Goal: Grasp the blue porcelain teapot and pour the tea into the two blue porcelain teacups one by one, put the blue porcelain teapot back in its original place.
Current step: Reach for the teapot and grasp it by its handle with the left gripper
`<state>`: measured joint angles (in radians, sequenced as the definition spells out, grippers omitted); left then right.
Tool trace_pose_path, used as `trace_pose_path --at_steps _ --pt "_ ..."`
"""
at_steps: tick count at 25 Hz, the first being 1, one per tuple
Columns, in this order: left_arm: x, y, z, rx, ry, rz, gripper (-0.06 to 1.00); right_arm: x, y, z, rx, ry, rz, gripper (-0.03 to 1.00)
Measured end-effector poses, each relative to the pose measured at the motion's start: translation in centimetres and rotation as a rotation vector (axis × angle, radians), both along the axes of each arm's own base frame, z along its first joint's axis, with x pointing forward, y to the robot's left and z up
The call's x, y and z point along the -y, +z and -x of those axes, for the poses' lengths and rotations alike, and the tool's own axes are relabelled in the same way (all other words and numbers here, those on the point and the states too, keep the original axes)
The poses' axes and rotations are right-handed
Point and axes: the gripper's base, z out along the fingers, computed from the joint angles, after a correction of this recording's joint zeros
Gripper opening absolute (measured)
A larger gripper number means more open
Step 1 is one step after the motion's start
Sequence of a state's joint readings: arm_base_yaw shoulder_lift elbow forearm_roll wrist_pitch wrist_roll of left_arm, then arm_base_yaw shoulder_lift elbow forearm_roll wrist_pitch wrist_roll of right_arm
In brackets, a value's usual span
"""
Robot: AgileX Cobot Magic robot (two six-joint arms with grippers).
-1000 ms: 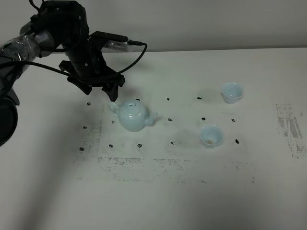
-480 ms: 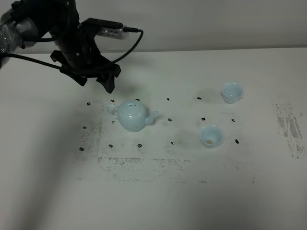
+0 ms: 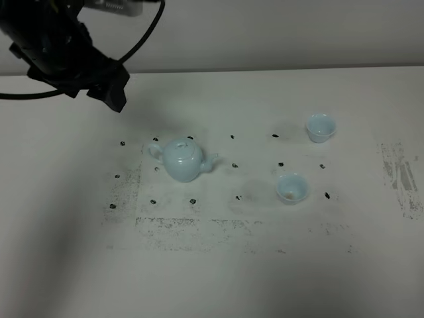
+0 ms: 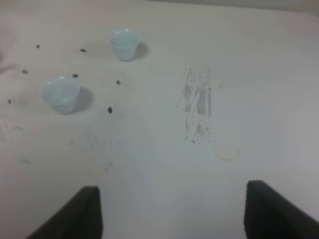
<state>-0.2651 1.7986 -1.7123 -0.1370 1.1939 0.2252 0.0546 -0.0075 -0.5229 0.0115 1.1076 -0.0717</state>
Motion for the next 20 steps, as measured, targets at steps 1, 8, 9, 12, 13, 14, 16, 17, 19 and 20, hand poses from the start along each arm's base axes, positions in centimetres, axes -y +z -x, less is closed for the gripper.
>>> trace_pose_path --at_steps 1,8,9,12,13,14,16,17,19,20 --pt "-0.3 0.1 0.4 0.004 -0.002 -0.016 0.07 0.0 0.0 0.0 0.0 0.0 0.0 0.58" --pt "0.1 0.4 -0.1 0.101 0.002 0.029 0.07 0.0 0.0 0.0 0.0 0.0 0.0 0.58" --pt "0.3 -0.2 -0.5 0.1 0.003 0.029 0.07 0.0 0.0 0.0 0.0 0.0 0.0 0.58" --pt "0.1 -2.4 -2.5 0.108 0.044 0.037 0.07 0.0 0.0 0.0 0.0 0.0 0.0 0.58" --pt "-0.2 -3.2 -3.2 0.105 0.071 0.046 0.07 0.0 0.0 0.0 0.0 0.0 0.0 0.58" --pt "-0.6 -4.1 -3.8 0.095 0.095 0.052 0.07 0.0 0.0 0.0 0.0 0.0 0.0 0.58" --pt "-1.3 -5.7 -4.8 0.07 0.136 0.071 0.07 0.0 0.0 0.0 0.0 0.0 0.0 0.58" --pt "-1.7 -6.4 -5.3 0.055 0.155 0.08 0.07 0.0 0.0 0.0 0.0 0.0 0.0 0.58" --pt "-2.2 -7.8 -5.9 0.025 0.183 0.096 0.07 0.0 0.0 0.0 0.0 0.0 0.0 0.58" --pt "-2.4 -8.6 -6.3 0.013 0.195 0.101 0.07 0.0 0.0 0.0 0.0 0.0 0.0 0.58"
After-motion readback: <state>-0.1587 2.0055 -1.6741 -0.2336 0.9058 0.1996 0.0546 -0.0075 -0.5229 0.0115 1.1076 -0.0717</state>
